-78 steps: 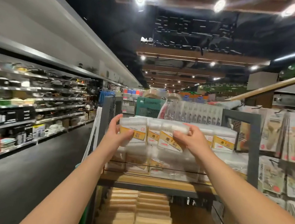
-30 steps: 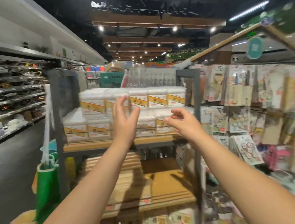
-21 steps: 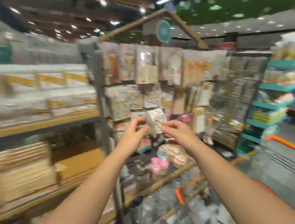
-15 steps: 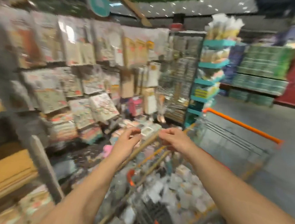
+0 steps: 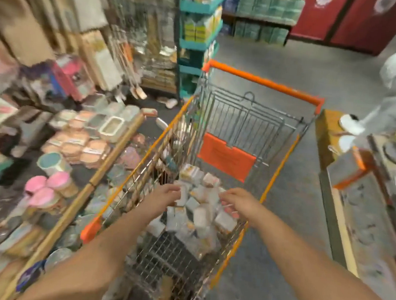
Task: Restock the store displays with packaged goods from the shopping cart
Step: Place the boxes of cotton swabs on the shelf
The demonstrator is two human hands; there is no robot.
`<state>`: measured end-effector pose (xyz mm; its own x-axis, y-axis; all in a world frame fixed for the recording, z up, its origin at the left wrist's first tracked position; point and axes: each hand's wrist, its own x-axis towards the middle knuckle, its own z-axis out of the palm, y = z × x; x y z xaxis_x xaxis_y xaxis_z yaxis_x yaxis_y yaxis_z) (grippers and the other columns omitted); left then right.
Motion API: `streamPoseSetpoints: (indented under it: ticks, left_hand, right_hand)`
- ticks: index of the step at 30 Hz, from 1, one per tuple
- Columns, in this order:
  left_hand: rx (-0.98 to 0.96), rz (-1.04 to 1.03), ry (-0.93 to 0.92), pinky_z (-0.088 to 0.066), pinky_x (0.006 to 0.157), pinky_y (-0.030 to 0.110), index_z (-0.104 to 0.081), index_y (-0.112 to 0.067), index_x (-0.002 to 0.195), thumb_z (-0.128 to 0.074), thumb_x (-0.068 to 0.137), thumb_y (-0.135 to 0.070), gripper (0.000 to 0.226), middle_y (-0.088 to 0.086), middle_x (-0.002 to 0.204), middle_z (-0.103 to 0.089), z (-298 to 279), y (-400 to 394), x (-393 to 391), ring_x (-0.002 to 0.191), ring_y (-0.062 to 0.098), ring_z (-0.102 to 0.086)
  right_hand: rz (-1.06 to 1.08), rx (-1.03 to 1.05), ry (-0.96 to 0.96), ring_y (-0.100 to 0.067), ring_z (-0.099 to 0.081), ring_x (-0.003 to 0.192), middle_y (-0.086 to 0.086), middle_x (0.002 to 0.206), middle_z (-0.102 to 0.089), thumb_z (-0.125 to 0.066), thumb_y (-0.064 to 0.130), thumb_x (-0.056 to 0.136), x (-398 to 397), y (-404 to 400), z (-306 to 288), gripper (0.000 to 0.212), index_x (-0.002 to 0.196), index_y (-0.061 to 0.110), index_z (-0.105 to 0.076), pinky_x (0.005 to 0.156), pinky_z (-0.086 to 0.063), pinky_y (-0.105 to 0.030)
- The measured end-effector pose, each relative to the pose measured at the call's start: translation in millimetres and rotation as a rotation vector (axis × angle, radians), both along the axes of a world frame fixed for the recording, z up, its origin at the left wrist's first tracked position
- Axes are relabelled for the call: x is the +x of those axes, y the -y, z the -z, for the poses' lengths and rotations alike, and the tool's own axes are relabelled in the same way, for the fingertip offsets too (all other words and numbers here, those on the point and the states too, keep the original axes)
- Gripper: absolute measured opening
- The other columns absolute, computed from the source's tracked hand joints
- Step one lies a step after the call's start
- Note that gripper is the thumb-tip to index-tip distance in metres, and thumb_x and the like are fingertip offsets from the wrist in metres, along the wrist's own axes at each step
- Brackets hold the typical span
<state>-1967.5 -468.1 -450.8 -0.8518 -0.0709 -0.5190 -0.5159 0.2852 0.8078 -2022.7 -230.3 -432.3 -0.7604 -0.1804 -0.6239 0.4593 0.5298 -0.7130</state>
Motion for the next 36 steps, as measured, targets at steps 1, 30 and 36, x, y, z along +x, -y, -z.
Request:
streamPoseSetpoints:
  ticks: [1,30,36]
  left_hand:
    - [-0.007,0.017,0.053,-0.042,0.069,0.024,-0.057,-0.021,0.126,-0.056,0.098,-0.033,0.031,0.003,0.123,-0.061,18,4,-13,0.095,0.009,-0.062]
    - [0.027,0.154,0.433,-0.045,0.081,0.027,-0.058,-0.013,0.126,-0.075,0.077,-0.031,0.055,0.002,0.113,-0.062,291,-65,-139,0.098,0.020,-0.060]
    - [0.445,-0.163,0.663,-0.052,0.074,0.032,-0.063,-0.019,0.112,-0.060,0.094,-0.038,0.026,0.007,0.101,-0.069,264,-15,-130,0.088,0.021,-0.066]
  right_hand:
    - [0.036,0.005,0.027,-0.011,-0.055,0.069,0.004,0.077,-0.059,-0.062,0.032,0.095,-8,7,13,0.019,0.080,0.020,-0.058,0.060,-0.037,-0.024]
    - [1.143,0.017,0.307,-0.014,-0.062,0.082,-0.002,0.097,-0.066,-0.051,0.037,0.101,6,63,253,0.027,0.109,0.013,-0.061,0.067,-0.046,-0.028]
    - [1.217,-0.355,0.378,-0.022,-0.062,0.106,-0.007,0.118,-0.066,-0.052,0.048,0.097,-15,78,266,0.038,0.121,0.020,-0.060,0.086,-0.051,-0.038]
